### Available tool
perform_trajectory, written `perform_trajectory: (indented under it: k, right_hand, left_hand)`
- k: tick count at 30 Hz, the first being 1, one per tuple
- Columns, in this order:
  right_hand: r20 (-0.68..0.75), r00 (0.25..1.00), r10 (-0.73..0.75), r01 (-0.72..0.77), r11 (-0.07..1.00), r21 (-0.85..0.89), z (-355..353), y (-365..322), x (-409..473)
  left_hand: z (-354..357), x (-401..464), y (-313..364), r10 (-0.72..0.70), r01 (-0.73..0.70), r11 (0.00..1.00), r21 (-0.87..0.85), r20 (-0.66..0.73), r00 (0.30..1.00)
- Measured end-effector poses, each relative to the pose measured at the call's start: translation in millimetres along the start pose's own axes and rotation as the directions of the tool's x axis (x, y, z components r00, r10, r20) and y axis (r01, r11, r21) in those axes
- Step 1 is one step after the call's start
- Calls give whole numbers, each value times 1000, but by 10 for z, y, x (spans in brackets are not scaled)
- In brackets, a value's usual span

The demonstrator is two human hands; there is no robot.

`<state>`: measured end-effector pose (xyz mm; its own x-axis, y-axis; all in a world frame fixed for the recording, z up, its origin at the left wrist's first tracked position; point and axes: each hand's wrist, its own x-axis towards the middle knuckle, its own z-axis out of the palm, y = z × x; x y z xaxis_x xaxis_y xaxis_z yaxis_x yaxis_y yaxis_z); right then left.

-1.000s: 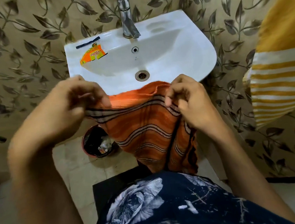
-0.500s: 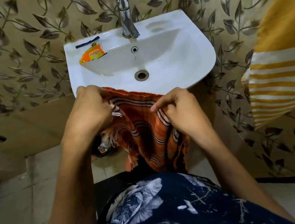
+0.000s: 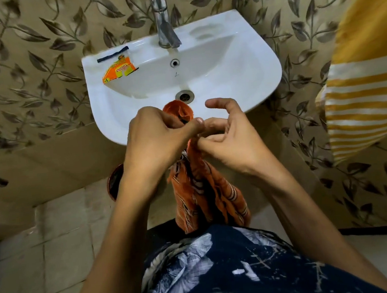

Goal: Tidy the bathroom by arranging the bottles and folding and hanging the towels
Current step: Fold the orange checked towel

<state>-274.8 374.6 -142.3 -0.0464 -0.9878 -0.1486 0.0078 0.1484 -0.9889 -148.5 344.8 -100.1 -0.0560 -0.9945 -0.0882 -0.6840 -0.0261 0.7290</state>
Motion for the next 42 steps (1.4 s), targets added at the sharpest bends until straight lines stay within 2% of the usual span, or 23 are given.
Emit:
perform_trajectory:
  k: [4, 8, 12, 18, 21, 25, 27, 30, 34, 37, 39, 42]
  right_hand:
    - [46, 995, -93, 92, 996, 12, 83, 37, -43]
    - [-33, 979, -201, 201, 980, -9, 189, 124, -4]
    - [-119, 939, -323, 296, 935, -196, 243, 210, 93]
    - [-161, 952, -262, 181, 900, -396, 163, 361, 160]
    - [-174, 951, -257, 145, 865, -481, 121, 364, 185]
    - [-196, 936, -292, 174, 869, -463, 56, 323, 197]
    - [-199, 936, -290, 190, 893, -407, 16, 284, 209]
    - [-129, 960, -249, 206, 937, -282, -26, 214, 232]
    - [-61, 981, -182, 181, 983, -23, -64, 184, 226]
    - [-41, 982, -183, 180, 981, -66, -79, 178, 221]
    - [-30, 981, -194, 190, 977, -102, -62, 173, 218]
    - [-33, 981, -191, 186, 974, -127, -16, 183, 193]
  left_hand:
    - [30, 53, -19, -66, 66, 998, 2, -48, 997]
    - [49, 75, -32, -53, 48, 997, -56, -85, 995]
    - [40, 64, 31, -79, 33, 976, -217, -208, 975]
    - [-80, 47, 98, -33, -92, 927, -364, -323, 946]
    - [-131, 90, 97, -57, -116, 891, -438, -363, 930]
    - [-174, 209, 13, -95, -127, 872, -473, -419, 903]
    - [-186, 266, -43, -99, -125, 878, -462, -431, 897]
    - [-213, 322, -128, -108, -104, 899, -425, -445, 889]
    - [-225, 316, -231, -125, -56, 910, -410, -400, 908]
    - [-232, 295, -263, -123, 1, 920, -393, -287, 950]
    - [-209, 274, -247, -122, 61, 923, -380, -138, 983]
    - [-156, 216, -199, -105, 115, 938, -326, 48, 993]
